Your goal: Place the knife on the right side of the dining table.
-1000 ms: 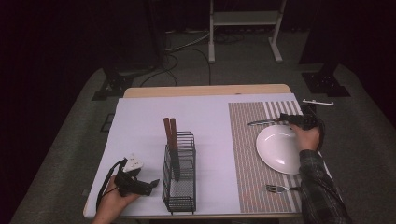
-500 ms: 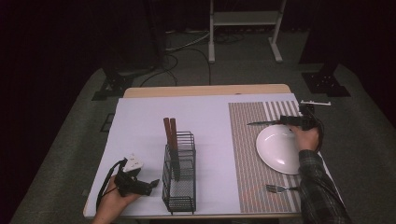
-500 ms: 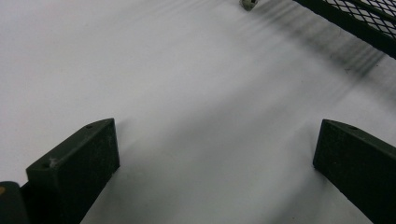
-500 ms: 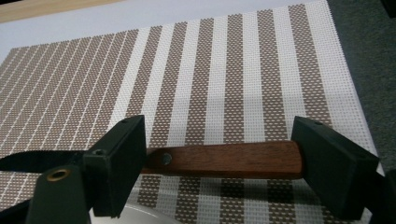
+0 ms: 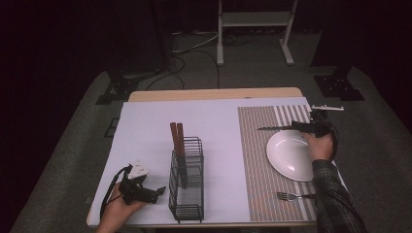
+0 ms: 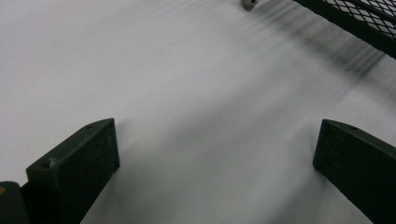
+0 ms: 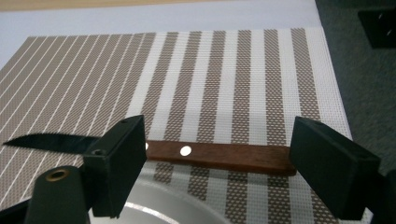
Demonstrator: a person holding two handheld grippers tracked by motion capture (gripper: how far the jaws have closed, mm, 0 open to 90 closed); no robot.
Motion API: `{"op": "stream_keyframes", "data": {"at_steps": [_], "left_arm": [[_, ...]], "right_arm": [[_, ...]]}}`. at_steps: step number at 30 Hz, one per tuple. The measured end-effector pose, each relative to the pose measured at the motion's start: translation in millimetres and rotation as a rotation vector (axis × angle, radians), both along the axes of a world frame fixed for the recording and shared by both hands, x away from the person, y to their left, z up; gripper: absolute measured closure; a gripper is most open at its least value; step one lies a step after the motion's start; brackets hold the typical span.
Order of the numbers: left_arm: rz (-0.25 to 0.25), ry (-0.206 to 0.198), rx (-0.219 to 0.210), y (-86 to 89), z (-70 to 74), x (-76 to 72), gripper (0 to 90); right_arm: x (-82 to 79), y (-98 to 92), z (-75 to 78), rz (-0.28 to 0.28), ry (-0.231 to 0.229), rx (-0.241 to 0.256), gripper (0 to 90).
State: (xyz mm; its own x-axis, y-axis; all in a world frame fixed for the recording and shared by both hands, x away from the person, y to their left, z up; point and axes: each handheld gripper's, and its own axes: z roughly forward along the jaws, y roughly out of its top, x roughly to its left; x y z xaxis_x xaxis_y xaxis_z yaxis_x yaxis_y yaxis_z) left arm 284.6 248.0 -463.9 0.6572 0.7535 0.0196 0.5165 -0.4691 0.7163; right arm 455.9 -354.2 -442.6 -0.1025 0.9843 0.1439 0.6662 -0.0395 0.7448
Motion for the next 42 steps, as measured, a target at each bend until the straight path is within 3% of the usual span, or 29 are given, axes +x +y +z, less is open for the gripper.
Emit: {"op": "stream_keyframes", "data": {"at_steps": [5,12,25,42], "left_arm": [[0.0,0.0,-0.001,0.0,0.0,0.0,0.0],[0.0,0.001,-0.001,0.1,0.0,0.0,0.0],[0.0,0.003,0.0,0.1,0.2,0.0,0.0],[-0.001,0.003,0.0,0.1,0.2,0.0,0.0]], "right_arm": [[-8.4,8.6,5.6,0.041,-0.023,-0.039,15.7],[-30.8,31.0,20.5,0.145,-0.075,-0.092,13.3],[-64.3,65.1,35.3,0.305,-0.13,-0.089,13.1],[-97.2,98.0,34.9,0.465,-0.133,-0.065,12.9]]}}
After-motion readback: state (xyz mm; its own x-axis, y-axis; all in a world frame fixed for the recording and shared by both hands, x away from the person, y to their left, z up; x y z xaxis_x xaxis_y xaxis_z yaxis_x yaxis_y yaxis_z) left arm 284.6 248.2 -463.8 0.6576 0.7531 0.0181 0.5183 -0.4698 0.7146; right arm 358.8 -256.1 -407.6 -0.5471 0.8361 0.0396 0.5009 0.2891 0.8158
